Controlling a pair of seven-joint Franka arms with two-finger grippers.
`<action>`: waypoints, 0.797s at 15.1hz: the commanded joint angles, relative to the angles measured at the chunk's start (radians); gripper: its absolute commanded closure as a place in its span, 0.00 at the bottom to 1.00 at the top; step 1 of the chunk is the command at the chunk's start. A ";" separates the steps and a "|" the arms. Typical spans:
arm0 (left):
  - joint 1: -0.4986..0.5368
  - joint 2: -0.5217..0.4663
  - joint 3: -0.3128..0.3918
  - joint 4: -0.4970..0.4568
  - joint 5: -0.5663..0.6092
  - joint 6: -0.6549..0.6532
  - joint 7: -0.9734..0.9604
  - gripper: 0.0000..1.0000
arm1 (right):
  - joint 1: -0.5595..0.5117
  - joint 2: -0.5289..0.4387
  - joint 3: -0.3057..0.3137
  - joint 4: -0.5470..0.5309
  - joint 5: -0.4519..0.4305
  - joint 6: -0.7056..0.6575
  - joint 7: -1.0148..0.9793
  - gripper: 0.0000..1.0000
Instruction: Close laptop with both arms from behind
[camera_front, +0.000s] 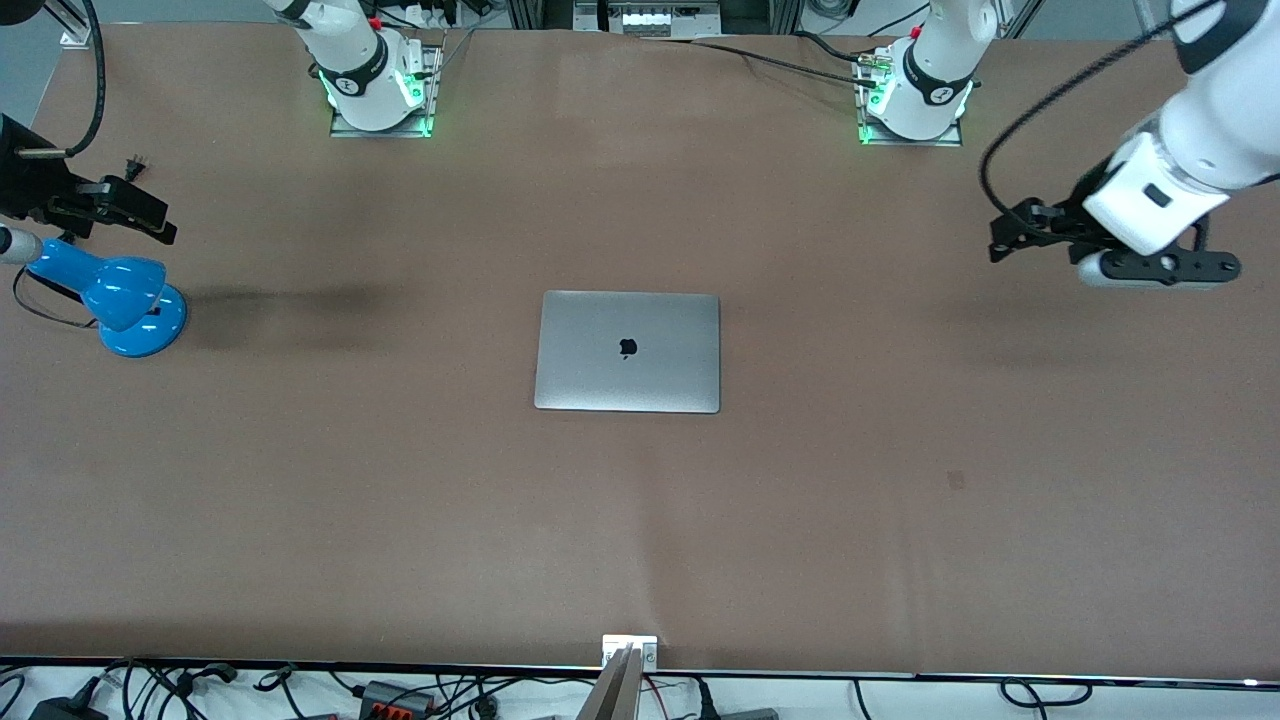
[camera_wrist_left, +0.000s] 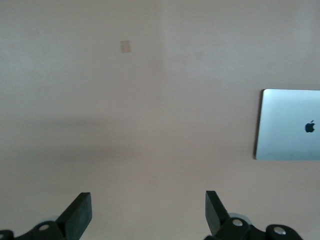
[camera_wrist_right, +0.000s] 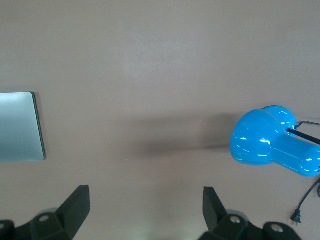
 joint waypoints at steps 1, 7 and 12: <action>-0.009 -0.018 0.054 -0.012 -0.016 -0.032 0.036 0.00 | 0.008 -0.002 -0.006 0.015 0.016 -0.012 0.022 0.00; -0.008 -0.047 0.094 -0.003 -0.016 -0.081 0.050 0.00 | 0.008 -0.005 -0.006 0.015 0.016 -0.031 0.020 0.00; -0.021 -0.049 0.063 0.011 0.001 -0.095 0.054 0.00 | 0.007 -0.003 -0.006 0.015 0.016 -0.026 0.017 0.00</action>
